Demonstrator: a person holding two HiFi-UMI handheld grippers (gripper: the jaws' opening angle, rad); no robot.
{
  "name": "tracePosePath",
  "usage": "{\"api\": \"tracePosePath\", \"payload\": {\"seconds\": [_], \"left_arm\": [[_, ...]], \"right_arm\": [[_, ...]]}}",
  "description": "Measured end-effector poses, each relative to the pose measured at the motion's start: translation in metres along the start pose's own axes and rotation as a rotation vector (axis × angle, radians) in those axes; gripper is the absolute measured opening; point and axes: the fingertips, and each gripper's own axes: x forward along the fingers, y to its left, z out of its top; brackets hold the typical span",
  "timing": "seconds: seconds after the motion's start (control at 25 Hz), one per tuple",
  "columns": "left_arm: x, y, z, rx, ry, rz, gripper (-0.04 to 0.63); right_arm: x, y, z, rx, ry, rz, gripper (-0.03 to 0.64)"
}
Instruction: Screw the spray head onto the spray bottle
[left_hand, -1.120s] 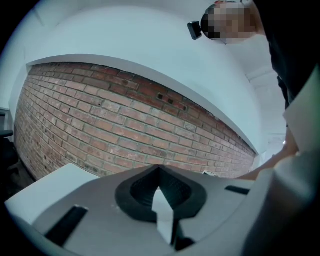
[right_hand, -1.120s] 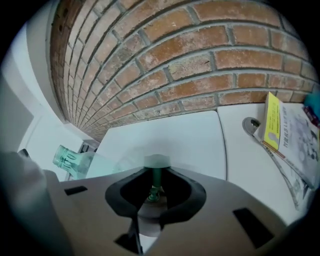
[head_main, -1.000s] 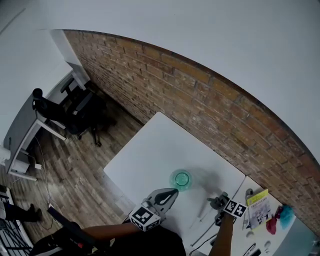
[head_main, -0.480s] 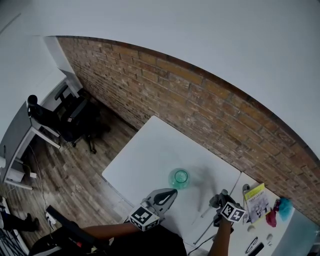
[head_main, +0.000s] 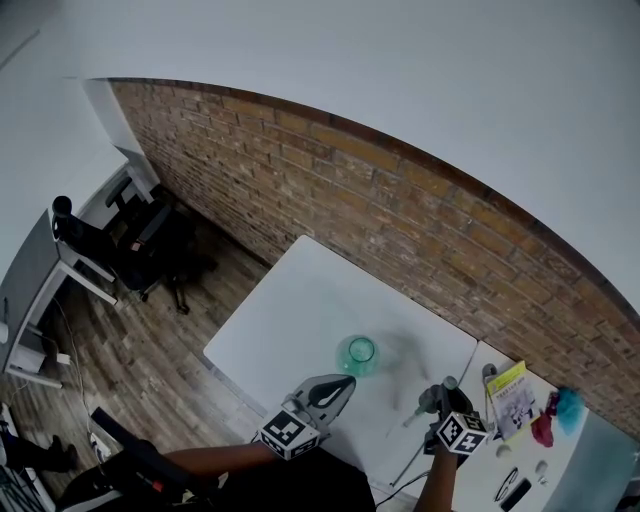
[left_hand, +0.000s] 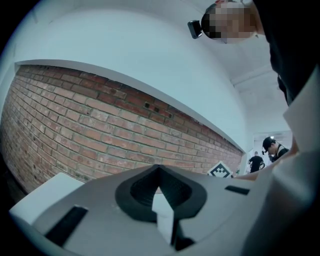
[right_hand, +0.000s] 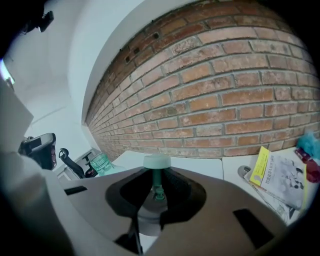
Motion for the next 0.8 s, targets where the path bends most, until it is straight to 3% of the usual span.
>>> {"api": "tracePosePath", "payload": {"seconds": [0.28, 0.48, 0.8], "left_arm": [[0.0, -0.004, 0.0, -0.011, -0.002, -0.02, 0.0], [0.001, -0.009, 0.002, -0.012, -0.006, -0.032, 0.0], [-0.002, -0.009, 0.002, -0.012, -0.007, -0.039, 0.0]], "right_arm": [[-0.018, 0.02, 0.024, -0.051, -0.058, 0.015, 0.066], [-0.028, 0.028, 0.043, -0.007, -0.124, 0.038, 0.066], [-0.045, 0.048, 0.073, -0.044, -0.207, 0.041, 0.067]]}}
